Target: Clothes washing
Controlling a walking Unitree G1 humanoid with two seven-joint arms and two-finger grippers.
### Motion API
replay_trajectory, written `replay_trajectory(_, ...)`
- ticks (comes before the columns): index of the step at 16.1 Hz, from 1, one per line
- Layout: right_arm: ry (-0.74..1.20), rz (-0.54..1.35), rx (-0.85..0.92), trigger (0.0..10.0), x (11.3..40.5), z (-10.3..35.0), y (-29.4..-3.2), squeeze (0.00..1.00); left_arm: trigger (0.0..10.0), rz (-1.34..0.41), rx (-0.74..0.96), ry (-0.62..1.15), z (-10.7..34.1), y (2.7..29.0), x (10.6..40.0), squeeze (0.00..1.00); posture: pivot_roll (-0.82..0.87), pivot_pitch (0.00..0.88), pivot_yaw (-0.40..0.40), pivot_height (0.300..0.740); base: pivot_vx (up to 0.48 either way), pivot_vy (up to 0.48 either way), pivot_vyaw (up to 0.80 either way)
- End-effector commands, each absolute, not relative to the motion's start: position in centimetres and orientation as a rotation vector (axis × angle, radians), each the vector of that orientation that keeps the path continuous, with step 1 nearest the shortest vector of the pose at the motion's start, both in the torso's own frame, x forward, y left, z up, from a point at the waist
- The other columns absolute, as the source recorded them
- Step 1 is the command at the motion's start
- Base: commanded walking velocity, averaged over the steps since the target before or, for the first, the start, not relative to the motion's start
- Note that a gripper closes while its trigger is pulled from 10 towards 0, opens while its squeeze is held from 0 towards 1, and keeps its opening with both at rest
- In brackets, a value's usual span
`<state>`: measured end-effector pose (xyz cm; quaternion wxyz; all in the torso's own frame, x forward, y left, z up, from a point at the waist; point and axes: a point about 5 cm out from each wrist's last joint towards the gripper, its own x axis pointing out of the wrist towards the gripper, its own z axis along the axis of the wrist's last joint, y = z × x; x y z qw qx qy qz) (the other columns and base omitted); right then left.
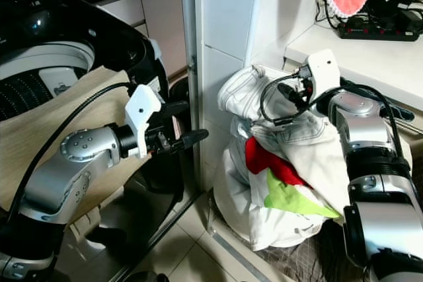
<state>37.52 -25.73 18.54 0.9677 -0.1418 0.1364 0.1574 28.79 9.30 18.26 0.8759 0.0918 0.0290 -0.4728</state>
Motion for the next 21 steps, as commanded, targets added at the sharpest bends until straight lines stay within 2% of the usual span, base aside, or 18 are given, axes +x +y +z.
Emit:
replay_trajectory(1,0.267,0.34,-0.317,10.0,37.8,18.9,-25.4,1.0,10.0,-1.009,0.203,0.055,18.5,9.1,28.4,1.0,-0.05,0.0,0.023,0.74,0.0,0.0,0.0)
replay_trajectory(4,0.284,0.368,-0.376,10.0,37.9,18.3,-25.1,1.0,10.0,-1.037,0.215,0.057,18.3,9.0,27.9,1.0,-0.05,0.0,0.021,0.74,0.0,0.0,0.0)
replay_trajectory(5,0.354,0.394,-0.39,10.0,37.8,17.1,-25.0,1.0,10.0,-1.033,0.247,0.071,18.0,9.1,27.8,1.0,-0.04,0.0,0.022,0.74,0.0,0.0,0.0)
replay_trajectory(6,0.407,0.409,-0.419,10.0,37.5,16.4,-25.1,1.0,10.0,-1.038,0.253,0.076,17.9,9.1,27.6,0.0,-0.04,0.0,0.022,0.74,0.0,0.0,0.0)
replay_trajectory(7,0.437,0.422,-0.438,10.0,37.4,16.0,-25.2,0.71,10.0,-1.042,0.252,0.079,17.9,9.1,27.6,0.0,-0.04,0.0,0.022,0.74,0.0,0.0,0.0)
replay_trajectory(8,0.457,0.436,-0.457,10.0,37.3,15.5,-25.2,0.0,10.0,-1.047,0.256,0.085,17.9,9.2,27.5,0.0,-0.03,0.0,0.021,0.74,0.0,0.0,0.0)
replay_trajectory(12,0.5,0.418,-0.464,10.0,36.9,14.3,-25.4,0.0,10.0,-1.083,0.265,0.11,17.6,9.1,27.0,0.0,-0.03,0.0,0.026,0.74,0.0,0.0,0.0)
replay_trajectory(13,0.506,0.419,-0.465,4.7,36.9,14.3,-25.6,0.0,10.0,-1.089,0.269,0.111,17.6,9.0,27.0,0.0,-0.03,0.0,0.026,0.74,0.0,0.0,0.0)
replay_trajectory(14,0.505,0.419,-0.466,1.9,36.9,14.3,-25.6,0.0,10.0,-1.089,0.269,0.11,17.6,9.0,27.0,0.0,-0.03,0.0,0.026,0.74,0.0,0.0,0.0)
replay_trajectory(15,0.5,0.419,-0.467,0.0,36.9,14.5,-25.7,0.0,10.0,-1.09,0.269,0.109,17.7,9.0,27.1,0.0,-0.03,0.0,0.021,0.74,0.0,0.0,0.0)
replay_trajectory(21,0.477,0.438,-0.482,0.0,36.9,14.8,-25.8,0.0,10.0,-1.119,0.274,0.113,17.5,8.7,26.9,0.0,-0.05,0.0,0.032,0.74,0.0,0.0,0.0)
